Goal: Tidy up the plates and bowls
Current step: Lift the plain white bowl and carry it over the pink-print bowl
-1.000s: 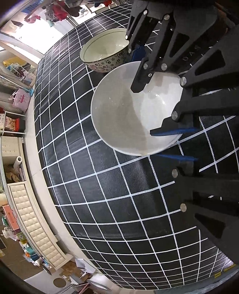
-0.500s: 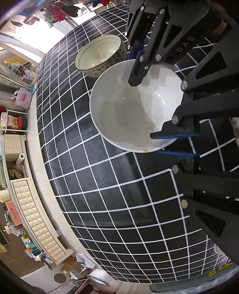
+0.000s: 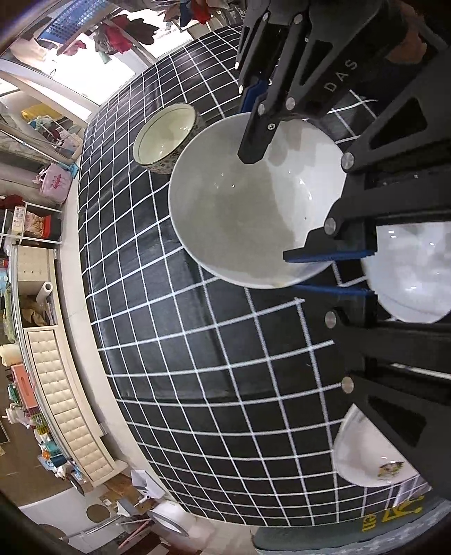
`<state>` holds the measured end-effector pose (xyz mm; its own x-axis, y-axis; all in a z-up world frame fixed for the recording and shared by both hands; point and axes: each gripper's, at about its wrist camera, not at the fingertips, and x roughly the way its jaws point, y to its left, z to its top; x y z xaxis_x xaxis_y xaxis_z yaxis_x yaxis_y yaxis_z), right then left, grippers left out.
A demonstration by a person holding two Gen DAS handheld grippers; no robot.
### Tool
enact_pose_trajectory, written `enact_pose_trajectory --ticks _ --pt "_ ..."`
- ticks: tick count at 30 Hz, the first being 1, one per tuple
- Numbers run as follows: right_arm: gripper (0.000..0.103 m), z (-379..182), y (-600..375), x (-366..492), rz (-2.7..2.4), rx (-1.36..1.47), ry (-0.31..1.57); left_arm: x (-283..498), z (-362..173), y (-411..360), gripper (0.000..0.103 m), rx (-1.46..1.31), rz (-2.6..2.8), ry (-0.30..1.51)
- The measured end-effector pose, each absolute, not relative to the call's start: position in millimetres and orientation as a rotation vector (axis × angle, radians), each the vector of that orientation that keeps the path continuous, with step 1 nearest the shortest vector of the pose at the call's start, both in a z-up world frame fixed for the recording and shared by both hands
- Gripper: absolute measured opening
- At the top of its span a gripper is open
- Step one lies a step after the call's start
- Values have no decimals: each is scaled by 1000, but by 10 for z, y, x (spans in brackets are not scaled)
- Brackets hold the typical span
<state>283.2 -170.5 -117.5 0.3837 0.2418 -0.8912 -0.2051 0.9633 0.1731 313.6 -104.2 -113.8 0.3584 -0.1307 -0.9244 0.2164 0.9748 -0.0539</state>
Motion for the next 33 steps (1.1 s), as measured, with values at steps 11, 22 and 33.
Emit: enact_pose_trajectory --ticks 11,22,33 --pt "17 -1142 -1489 2510 332 34 1156 2653 -964 -809 10 61 -195 1163" --pt "17 -1366 -1242 2128 355 3 1211 2153 -1124 -527 10 37 -166 1200" --pt "17 -1494 -1203 2060 340 -7 1255 1990 -1275 -456 10 30 -163 1236"
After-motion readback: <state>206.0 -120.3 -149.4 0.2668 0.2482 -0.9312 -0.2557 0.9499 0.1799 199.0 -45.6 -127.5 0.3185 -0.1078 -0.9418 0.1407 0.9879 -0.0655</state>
